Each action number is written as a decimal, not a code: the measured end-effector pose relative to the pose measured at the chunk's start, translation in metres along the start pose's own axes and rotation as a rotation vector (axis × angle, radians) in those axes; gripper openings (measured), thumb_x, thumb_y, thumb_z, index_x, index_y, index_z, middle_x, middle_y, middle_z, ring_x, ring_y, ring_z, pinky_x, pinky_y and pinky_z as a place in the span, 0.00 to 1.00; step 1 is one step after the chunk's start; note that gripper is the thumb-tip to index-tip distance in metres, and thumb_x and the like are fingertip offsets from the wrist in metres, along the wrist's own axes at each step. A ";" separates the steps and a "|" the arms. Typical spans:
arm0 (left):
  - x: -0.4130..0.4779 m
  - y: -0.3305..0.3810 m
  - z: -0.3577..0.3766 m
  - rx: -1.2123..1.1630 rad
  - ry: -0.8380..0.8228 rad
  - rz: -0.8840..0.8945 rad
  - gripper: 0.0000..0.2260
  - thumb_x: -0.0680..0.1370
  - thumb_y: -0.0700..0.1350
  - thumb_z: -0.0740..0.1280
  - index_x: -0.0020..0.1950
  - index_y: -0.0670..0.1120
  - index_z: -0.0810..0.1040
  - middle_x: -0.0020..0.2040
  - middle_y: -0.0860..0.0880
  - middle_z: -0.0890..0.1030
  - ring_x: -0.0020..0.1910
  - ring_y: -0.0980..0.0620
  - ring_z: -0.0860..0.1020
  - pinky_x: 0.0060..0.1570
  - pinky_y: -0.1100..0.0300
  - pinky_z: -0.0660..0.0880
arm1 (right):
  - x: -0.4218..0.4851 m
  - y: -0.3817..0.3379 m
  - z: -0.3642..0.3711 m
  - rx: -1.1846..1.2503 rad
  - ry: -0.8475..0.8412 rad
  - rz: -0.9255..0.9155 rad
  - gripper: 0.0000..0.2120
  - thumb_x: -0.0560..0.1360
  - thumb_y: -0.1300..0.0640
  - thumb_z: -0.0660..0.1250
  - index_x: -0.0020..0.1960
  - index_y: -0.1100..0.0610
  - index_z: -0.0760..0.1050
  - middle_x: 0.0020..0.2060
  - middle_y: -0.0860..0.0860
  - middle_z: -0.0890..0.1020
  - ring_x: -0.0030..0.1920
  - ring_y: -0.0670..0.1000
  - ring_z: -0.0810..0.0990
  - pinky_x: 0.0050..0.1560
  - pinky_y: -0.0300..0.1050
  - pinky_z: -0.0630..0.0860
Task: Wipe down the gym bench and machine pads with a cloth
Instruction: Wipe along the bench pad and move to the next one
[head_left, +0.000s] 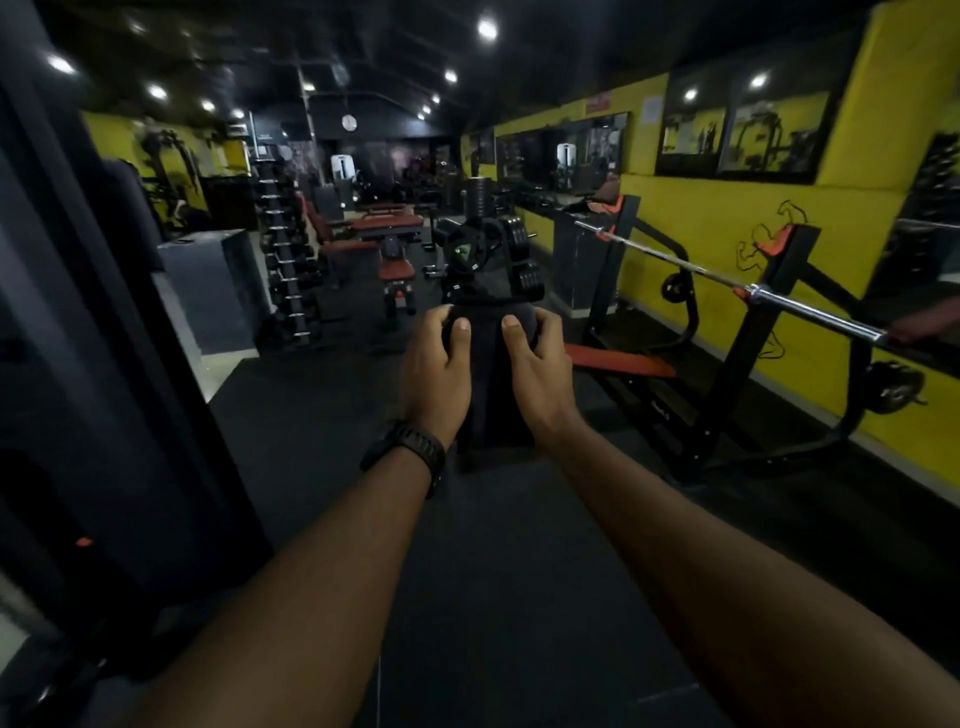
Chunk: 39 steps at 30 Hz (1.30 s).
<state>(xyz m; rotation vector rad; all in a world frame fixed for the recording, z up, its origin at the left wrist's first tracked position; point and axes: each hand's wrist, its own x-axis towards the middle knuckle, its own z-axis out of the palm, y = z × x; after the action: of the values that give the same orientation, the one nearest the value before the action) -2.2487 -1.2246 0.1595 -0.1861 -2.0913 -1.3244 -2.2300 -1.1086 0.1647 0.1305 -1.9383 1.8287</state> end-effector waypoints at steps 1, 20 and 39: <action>0.016 -0.013 0.014 0.001 -0.005 0.005 0.16 0.85 0.52 0.60 0.69 0.46 0.75 0.63 0.48 0.81 0.61 0.49 0.79 0.58 0.50 0.76 | 0.019 0.012 0.004 -0.006 0.008 0.004 0.12 0.84 0.48 0.61 0.65 0.49 0.68 0.53 0.41 0.77 0.53 0.40 0.77 0.51 0.38 0.75; 0.383 -0.248 0.300 -0.057 -0.134 -0.008 0.16 0.85 0.51 0.61 0.70 0.46 0.74 0.65 0.48 0.79 0.64 0.50 0.77 0.63 0.48 0.75 | 0.468 0.241 0.085 -0.162 0.083 0.061 0.13 0.83 0.46 0.63 0.64 0.51 0.70 0.51 0.44 0.79 0.54 0.48 0.80 0.59 0.56 0.79; 0.651 -0.476 0.613 0.083 -0.153 -0.201 0.12 0.83 0.43 0.64 0.66 0.42 0.77 0.63 0.45 0.79 0.59 0.50 0.77 0.50 0.76 0.65 | 0.867 0.541 0.111 -0.171 -0.056 0.239 0.11 0.84 0.47 0.61 0.64 0.50 0.69 0.49 0.41 0.79 0.50 0.39 0.78 0.47 0.38 0.73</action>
<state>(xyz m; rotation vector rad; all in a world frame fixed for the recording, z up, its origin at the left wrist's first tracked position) -3.2386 -1.0711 0.0091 -0.0426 -2.3403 -1.3724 -3.2327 -0.9449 0.0098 -0.1107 -2.2207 1.8100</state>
